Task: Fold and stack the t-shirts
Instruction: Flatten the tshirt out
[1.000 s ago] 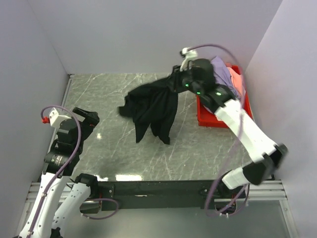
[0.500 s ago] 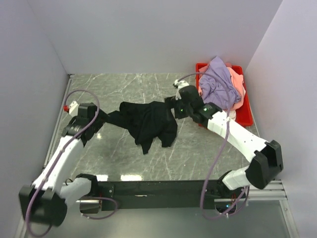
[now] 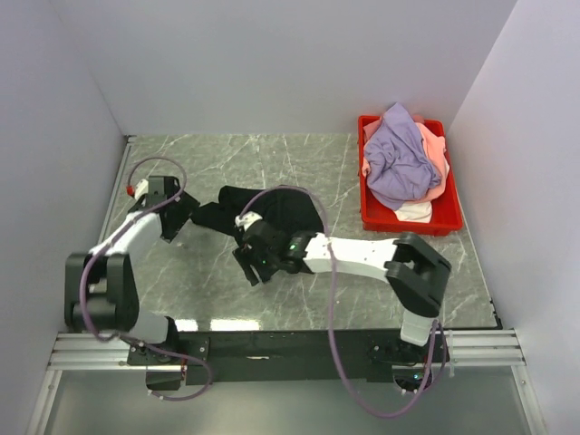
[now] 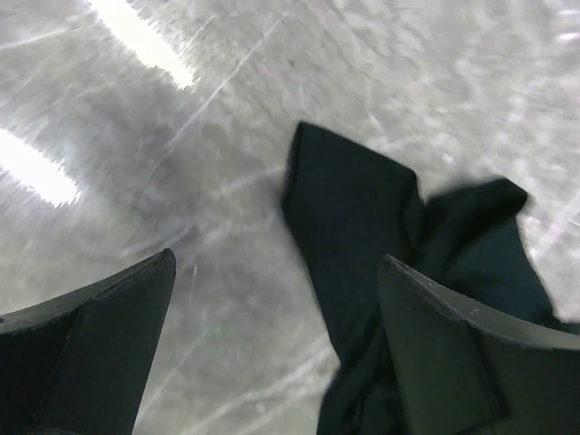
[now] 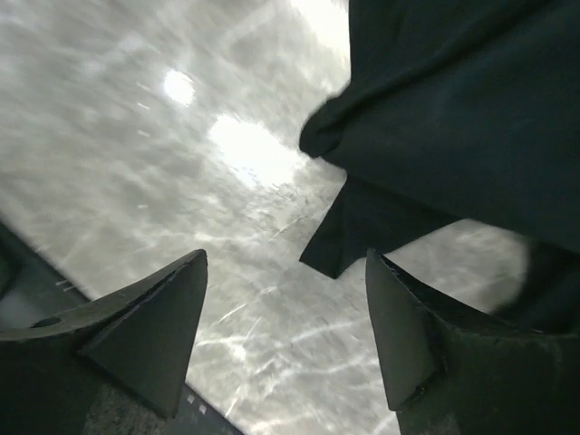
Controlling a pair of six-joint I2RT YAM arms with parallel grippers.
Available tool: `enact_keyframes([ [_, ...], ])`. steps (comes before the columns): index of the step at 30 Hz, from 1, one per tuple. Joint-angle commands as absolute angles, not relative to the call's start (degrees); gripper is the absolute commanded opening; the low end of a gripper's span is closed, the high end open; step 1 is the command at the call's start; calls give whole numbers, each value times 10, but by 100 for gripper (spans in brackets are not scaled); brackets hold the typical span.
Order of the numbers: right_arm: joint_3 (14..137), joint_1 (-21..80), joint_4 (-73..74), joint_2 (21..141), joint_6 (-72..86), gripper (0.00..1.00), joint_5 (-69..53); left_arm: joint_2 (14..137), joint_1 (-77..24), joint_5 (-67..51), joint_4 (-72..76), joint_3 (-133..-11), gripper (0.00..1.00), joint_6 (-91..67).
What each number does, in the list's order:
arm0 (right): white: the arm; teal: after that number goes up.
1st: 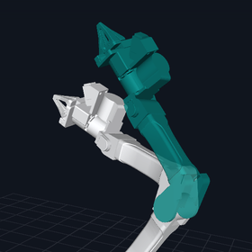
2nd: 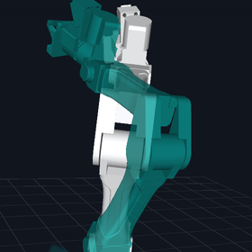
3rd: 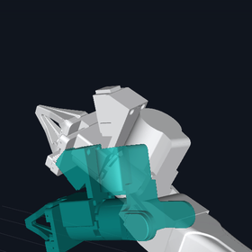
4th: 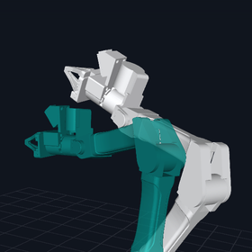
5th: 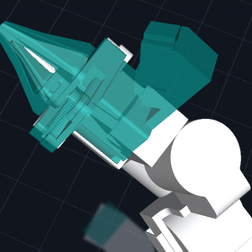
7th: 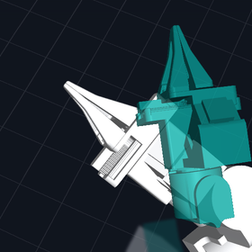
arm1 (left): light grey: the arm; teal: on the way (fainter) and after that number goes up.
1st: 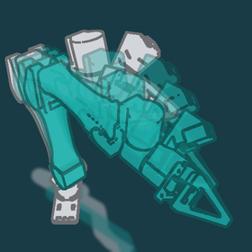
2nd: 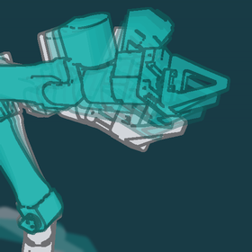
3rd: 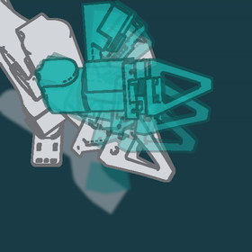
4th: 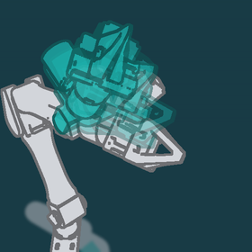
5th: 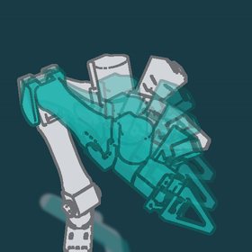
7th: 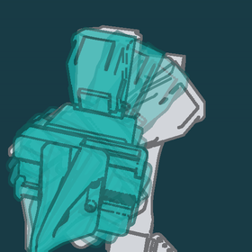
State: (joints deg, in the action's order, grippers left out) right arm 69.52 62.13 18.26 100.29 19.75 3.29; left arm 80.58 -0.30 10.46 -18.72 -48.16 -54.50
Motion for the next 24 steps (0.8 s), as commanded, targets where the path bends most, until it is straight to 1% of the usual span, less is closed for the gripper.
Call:
enact_keyframes([
  [1,724,628,172,1020,242,76,86,890,-2,112,-161,-549,98,-527],
  [5,704,628,146,1029,279,74,95,982,-2,92,-182,-620,87,-521],
  [8,691,628,127,1034,290,71,93,1030,-2,91,-192,-651,80,-522],
  [10,684,628,120,1038,297,70,92,1053,-2,91,-194,-658,78,-521],
  [11,683,629,121,1041,301,70,95,1058,-2,90,-198,-659,75,-521],
  [13,685,628,128,1044,307,69,107,1068,-2,87,-197,-656,71,-524],
  [14,685,628,130,1044,308,69,109,1071,-2,84,-193,-653,67,-524],
  [16,685,629,134,1043,310,68,118,1077,-2,72,-180,-642,62,-524],
  [17,682,628,134,1042,313,68,120,1078,-2,60,-179,-641,54,-524],
  [18,682,627,135,1042,316,68,123,1082,-2,56,-184,-639,50,-525],
  [19,682,628,136,1041,317,67,127,1084,-2,54,-185,-635,42,-525],
  [21,683,628,140,1041,318,67,128,1080,-2,40,-182,-615,39,-522],
  [24,686,625,145,1042,321,67,127,1064,-2,39,-176,-592,37,-520],
])
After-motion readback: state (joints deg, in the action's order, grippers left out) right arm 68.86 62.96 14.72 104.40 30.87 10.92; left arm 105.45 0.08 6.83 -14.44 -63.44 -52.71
